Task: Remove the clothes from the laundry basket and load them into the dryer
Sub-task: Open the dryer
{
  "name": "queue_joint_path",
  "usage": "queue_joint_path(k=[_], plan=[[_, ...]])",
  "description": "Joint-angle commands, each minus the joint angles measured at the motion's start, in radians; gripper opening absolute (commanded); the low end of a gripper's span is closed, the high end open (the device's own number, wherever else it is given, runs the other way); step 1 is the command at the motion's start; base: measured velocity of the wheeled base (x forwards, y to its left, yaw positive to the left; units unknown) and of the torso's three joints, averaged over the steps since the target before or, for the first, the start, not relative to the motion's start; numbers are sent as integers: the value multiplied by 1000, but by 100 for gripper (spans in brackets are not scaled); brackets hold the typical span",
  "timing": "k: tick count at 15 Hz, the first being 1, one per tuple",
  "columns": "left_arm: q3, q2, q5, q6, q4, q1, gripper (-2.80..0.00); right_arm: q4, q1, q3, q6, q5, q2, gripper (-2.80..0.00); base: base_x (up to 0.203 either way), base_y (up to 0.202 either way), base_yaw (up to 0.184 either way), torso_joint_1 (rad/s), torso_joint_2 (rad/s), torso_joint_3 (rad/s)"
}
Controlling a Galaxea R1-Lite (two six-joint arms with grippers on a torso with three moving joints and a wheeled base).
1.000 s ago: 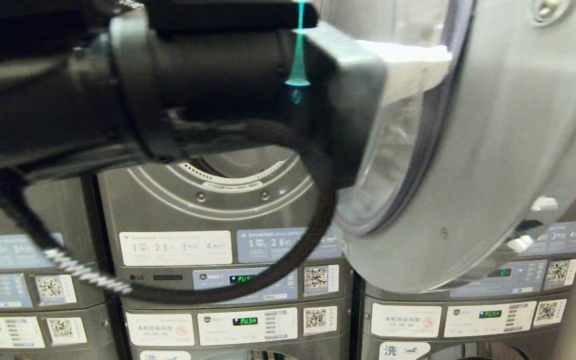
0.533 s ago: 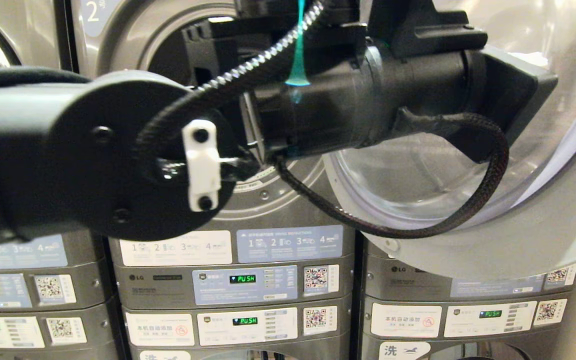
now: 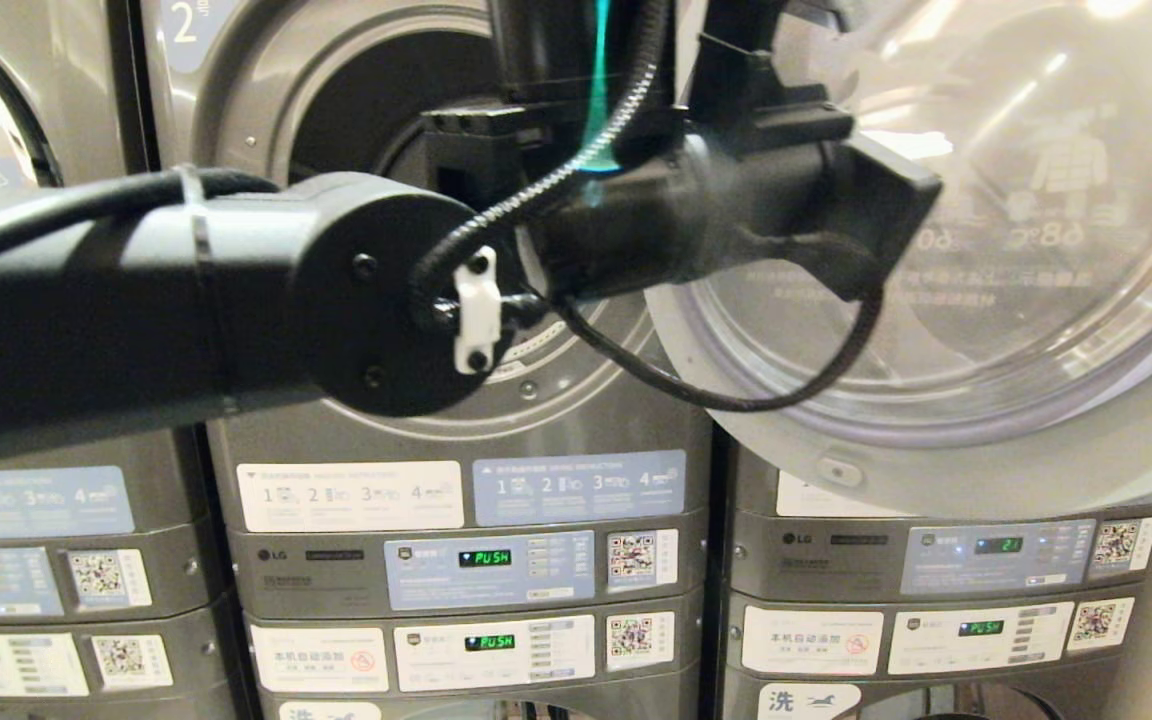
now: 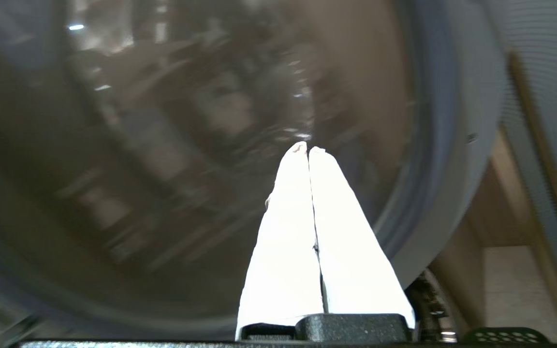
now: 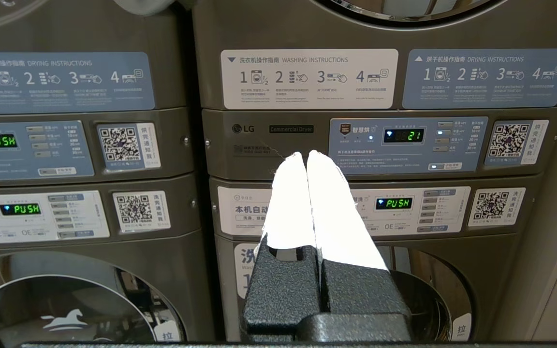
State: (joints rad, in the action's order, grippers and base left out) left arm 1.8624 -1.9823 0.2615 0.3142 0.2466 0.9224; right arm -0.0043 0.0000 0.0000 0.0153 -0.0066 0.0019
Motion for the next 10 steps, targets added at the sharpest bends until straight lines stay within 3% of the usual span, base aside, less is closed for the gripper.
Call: queue_joint_path(k=[1, 5, 8, 10], plan=[[-42, 72, 4, 5, 1, -81, -280, 0, 0, 0, 0, -1, 0, -280, 0, 0, 0, 0, 0, 0], [-454, 358, 53, 7, 0, -314, -280, 0, 0, 0, 0, 0, 0, -280, 0, 0, 0, 0, 0, 0], [-860, 703, 101, -9, -12, -497, -280, 0, 0, 0, 2, -1, 0, -280, 0, 0, 0, 0, 0, 0], [-1113, 951, 117, -31, -57, -576, -280, 0, 0, 0, 2, -1, 0, -280, 0, 0, 0, 0, 0, 0]])
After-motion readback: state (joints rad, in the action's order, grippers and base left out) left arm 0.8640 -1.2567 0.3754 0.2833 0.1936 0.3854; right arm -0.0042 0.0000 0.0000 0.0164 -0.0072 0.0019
